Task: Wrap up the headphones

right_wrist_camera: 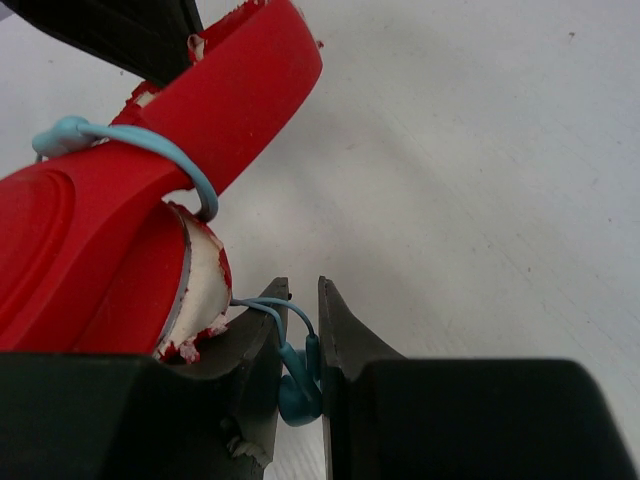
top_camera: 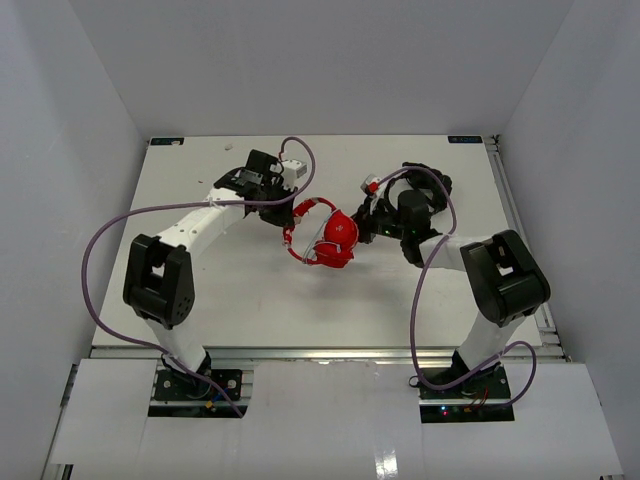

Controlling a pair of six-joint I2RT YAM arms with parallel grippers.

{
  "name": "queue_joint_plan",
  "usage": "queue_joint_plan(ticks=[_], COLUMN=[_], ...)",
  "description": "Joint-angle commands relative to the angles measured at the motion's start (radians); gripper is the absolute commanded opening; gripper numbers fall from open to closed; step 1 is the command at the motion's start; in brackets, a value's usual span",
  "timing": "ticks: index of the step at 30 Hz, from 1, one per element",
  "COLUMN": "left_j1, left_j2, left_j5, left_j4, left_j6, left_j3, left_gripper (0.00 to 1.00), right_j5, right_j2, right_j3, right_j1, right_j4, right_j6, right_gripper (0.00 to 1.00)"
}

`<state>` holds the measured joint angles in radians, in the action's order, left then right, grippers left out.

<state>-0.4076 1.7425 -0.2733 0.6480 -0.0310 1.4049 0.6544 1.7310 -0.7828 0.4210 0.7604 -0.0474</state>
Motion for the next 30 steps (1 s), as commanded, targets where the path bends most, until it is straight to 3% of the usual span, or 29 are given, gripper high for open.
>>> queue_joint_plan(ticks=[1, 8, 14, 19, 30], left_j1=[0.006, 0.009, 0.012, 0.012, 0.012], left_j2=[0.037, 0.048, 0.066, 0.125, 0.146], left_j5=[0.075, 0.138, 0.052, 0.143, 0.140], left_j4=[0.047, 0.006, -0.042, -0.034, -0.022], left_j6=[-0.042, -0.054, -0.116, -0.113, -0.105], left_j3=[0.032, 0.013, -0.012, -0.005, -0.006], left_gripper=[0.00, 0.00, 0.00, 0.00, 0.00], right_j5=[-0.024, 0.005, -0.010, -0.038, -0.058], right_j2=[0.057, 0.117, 0.122, 0.126, 0.122], right_j3=[-0.147, -0.190, -0.184, -0.189, -0.137], right_j1=[-0.016, -0.016, -0.016, -0.016, -0.014], right_j4=[-0.132, -0.178, -0.171, -0.198, -0.190], right_j6=[0.037, 0.030, 0.043, 0.073, 0.065], right_gripper=[0.09, 0.10, 0.12, 0.15, 0.23])
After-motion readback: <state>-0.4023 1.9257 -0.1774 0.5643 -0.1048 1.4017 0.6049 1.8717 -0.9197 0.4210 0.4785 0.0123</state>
